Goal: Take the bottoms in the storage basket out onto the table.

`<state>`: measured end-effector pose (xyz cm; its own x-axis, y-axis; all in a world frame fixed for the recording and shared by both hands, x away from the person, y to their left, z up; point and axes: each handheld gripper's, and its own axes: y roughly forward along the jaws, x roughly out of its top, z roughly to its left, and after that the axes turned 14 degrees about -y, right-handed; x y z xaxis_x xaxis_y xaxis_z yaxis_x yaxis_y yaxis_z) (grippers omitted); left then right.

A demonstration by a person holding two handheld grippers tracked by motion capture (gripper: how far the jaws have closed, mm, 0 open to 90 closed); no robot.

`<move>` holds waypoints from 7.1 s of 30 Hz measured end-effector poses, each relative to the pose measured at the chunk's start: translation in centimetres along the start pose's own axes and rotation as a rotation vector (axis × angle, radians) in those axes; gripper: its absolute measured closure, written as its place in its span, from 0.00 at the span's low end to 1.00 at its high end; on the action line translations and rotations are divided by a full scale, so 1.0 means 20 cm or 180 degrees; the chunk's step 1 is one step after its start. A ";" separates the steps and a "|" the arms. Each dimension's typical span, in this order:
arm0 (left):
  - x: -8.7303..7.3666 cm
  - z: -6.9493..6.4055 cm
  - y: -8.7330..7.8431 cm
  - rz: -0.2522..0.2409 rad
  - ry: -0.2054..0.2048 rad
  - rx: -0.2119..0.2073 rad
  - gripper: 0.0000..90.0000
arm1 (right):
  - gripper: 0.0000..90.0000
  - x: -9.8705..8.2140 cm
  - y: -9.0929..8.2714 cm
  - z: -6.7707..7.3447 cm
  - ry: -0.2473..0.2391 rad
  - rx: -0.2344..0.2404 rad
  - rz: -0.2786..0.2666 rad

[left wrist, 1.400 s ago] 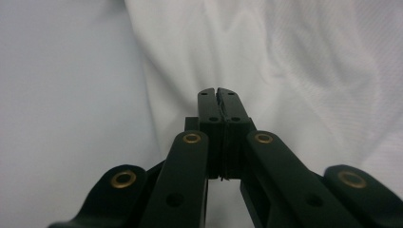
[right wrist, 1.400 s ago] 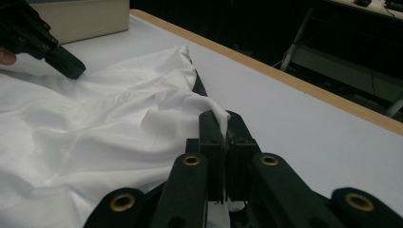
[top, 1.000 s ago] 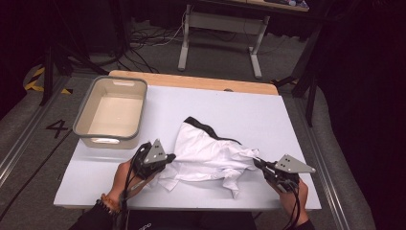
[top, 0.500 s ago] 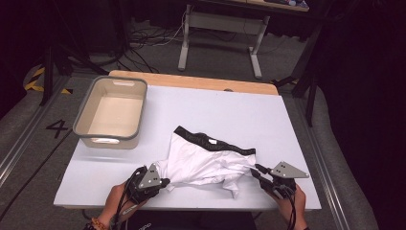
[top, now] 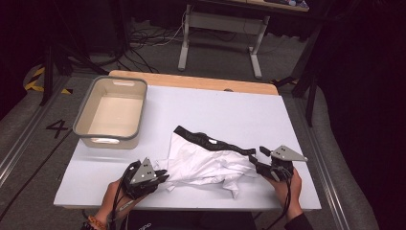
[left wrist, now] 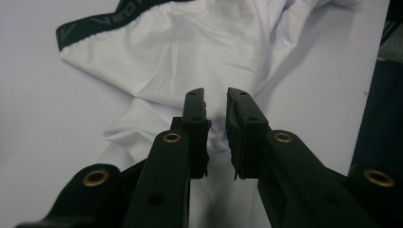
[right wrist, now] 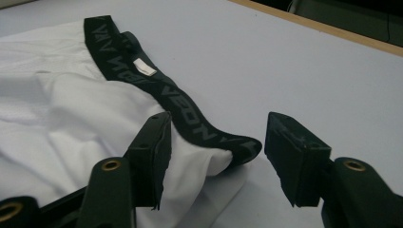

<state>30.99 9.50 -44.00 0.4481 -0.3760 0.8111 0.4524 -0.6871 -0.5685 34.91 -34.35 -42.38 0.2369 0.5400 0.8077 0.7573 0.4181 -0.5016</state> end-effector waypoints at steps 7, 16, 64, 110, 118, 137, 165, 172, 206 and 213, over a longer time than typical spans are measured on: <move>0.08 0.04 0.04 -0.0095 -0.0017 0.0234 0.67 | 0.44 -0.04 0.16 -0.06 0.0097 0.0202 0.0365; 0.27 0.14 0.21 -0.0075 -0.0192 0.0388 0.50 | 0.47 -0.06 0.20 -0.06 0.0116 0.0357 0.0618; 0.74 0.53 0.76 -0.0029 -0.0406 0.0889 0.97 | 0.86 0.17 0.38 -0.46 -0.0210 -0.0290 0.0331; 0.23 -0.11 0.29 -0.0132 0.0352 -0.0033 0.66 | 0.55 -0.10 -0.09 0.08 -0.0065 0.0442 0.0170; 0.25 -0.25 0.41 0.0147 0.0624 -0.0269 0.55 | 0.55 -0.12 -0.03 0.14 -0.0211 0.0436 0.0403; 0.43 -0.14 0.70 0.0649 0.0777 0.0221 0.96 | 0.56 -0.13 0.04 -0.02 -0.0026 0.0049 0.0563; 0.53 0.31 0.54 0.0145 -0.0152 0.0598 0.88 | 0.68 0.03 0.29 0.05 -0.0422 0.0542 0.0443; 0.48 0.26 0.39 -0.0169 -0.0174 0.0440 0.79 | 0.96 0.07 0.25 0.08 -0.0698 0.0525 0.0381; -0.01 -0.05 0.11 0.0224 0.0298 0.0041 0.57 | 0.67 0.03 -0.19 -0.04 -0.0050 -0.0010 -0.0122; -0.04 -0.07 0.09 0.0242 0.0204 -0.0152 0.66 | 0.53 0.17 -0.08 0.23 -0.0451 0.0574 -0.0190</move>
<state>30.32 7.78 -45.49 0.4288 -0.4661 0.7739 0.3809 -0.6835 -0.6227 31.76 -29.83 -40.16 0.0975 0.6021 0.7925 0.6434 0.5693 -0.5118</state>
